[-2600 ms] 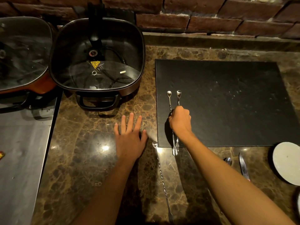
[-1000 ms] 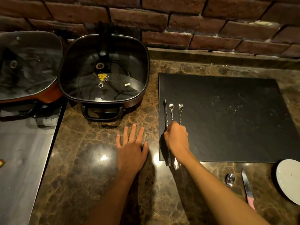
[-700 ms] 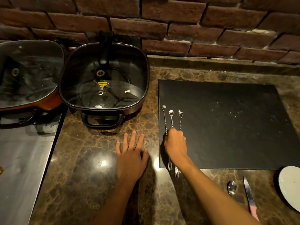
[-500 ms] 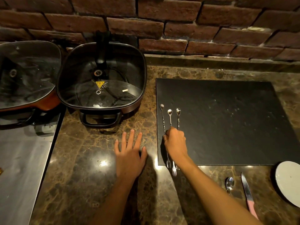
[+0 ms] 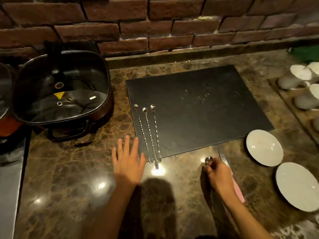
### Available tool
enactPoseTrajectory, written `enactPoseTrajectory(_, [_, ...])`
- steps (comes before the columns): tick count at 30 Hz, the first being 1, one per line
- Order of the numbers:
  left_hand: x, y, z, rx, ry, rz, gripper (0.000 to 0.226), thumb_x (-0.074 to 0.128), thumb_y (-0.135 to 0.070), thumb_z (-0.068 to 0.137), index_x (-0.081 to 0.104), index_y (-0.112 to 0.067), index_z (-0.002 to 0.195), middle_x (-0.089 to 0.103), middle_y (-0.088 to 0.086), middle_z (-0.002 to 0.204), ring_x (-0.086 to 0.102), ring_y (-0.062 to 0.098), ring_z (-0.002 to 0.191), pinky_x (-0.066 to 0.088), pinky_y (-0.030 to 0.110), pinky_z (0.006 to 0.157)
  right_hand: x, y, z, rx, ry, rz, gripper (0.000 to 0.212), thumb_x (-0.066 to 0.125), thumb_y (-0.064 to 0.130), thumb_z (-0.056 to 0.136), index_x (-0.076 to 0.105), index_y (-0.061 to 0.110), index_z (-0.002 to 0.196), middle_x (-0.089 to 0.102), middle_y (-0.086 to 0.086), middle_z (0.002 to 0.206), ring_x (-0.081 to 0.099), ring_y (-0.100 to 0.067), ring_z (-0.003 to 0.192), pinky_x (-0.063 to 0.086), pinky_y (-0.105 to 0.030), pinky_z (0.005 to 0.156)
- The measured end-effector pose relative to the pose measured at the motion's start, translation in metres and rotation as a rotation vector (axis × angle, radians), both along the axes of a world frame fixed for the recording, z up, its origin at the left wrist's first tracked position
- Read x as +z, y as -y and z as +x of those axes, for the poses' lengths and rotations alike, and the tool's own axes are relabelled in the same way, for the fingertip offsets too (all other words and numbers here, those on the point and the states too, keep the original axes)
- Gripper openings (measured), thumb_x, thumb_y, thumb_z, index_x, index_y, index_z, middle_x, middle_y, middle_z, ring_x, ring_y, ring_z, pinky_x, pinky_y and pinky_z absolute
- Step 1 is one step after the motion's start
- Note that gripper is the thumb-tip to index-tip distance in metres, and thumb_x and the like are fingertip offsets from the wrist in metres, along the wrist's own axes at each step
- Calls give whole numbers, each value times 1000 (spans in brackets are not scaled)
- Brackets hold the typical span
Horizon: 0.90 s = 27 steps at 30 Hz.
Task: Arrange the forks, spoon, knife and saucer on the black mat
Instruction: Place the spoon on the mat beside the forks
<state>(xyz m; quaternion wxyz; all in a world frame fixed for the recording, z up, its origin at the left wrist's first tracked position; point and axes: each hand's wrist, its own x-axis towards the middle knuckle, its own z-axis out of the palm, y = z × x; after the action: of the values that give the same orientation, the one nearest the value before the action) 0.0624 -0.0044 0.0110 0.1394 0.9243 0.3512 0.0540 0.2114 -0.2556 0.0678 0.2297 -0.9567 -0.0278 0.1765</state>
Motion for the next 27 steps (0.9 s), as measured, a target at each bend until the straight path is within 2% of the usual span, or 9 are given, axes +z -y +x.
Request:
enactPoseTrajectory(4, [7,74,21,-339,29,3,66,46,-45,88,51,-23,150,44,12,159,41,36,148,37,55,117,-5,15,-13,8,49,-28,8,66,15,87,59,13,84,65,-5,80,55,-14,67,41,-27,63])
enactPoseTrajectory(7, [-1,113,28,-632,-21,-18,65,51,-44,88,51,-25,150,46,8,159,41,33,148,41,53,116,-7,13,-16,28,71,-94,8,66,13,87,62,8,91,67,-8,89,61,-20,75,44,-27,64])
enactPoseTrajectory(9, [-6,123,34,-714,-56,-21,63,50,-46,87,55,-26,147,50,7,156,45,32,145,45,53,113,-7,14,-15,39,71,-136,10,64,12,88,63,6,95,68,-10,92,65,-25,81,47,-29,65])
enactPoseTrajectory(11, [-10,123,37,-744,-98,-30,63,50,-49,87,55,-27,146,50,6,156,46,32,145,46,54,112,-8,17,-16,50,59,-146,8,61,9,89,62,5,95,69,-12,91,66,-27,81,51,-32,66])
enactPoseTrajectory(15, [-20,121,35,-763,-30,-22,58,51,-46,94,51,-28,149,45,6,160,38,31,150,35,54,120,-9,23,-15,64,17,-136,5,58,7,90,61,4,92,68,-13,87,62,-24,75,43,-29,61])
enactPoseTrajectory(18, [-24,122,34,-749,22,-37,54,39,-47,102,49,-28,151,41,5,163,33,29,153,26,51,125,-8,23,-9,59,16,-124,2,61,7,88,61,5,88,68,-12,85,51,-16,66,38,-26,61])
enactPoseTrajectory(22, [-24,121,36,-772,-121,-9,63,44,-55,97,39,-30,155,30,5,167,26,30,155,25,53,125,0,4,10,73,55,-70,15,63,11,87,53,17,77,59,0,71,51,-10,59,35,-22,53])
enactPoseTrajectory(24, [-23,121,38,-793,-164,7,66,45,-56,95,38,-29,155,30,6,167,27,31,155,22,53,123,3,-16,25,138,41,-33,16,60,13,87,51,19,76,57,2,71,59,-17,65,39,-26,53])
enactPoseTrajectory(27, [-19,121,40,-801,-165,31,61,45,-57,96,50,-28,149,38,7,163,30,30,153,17,51,123,7,-56,49,236,18,14,3,57,16,86,58,13,85,65,-11,86,63,-33,79,51,-36,66])
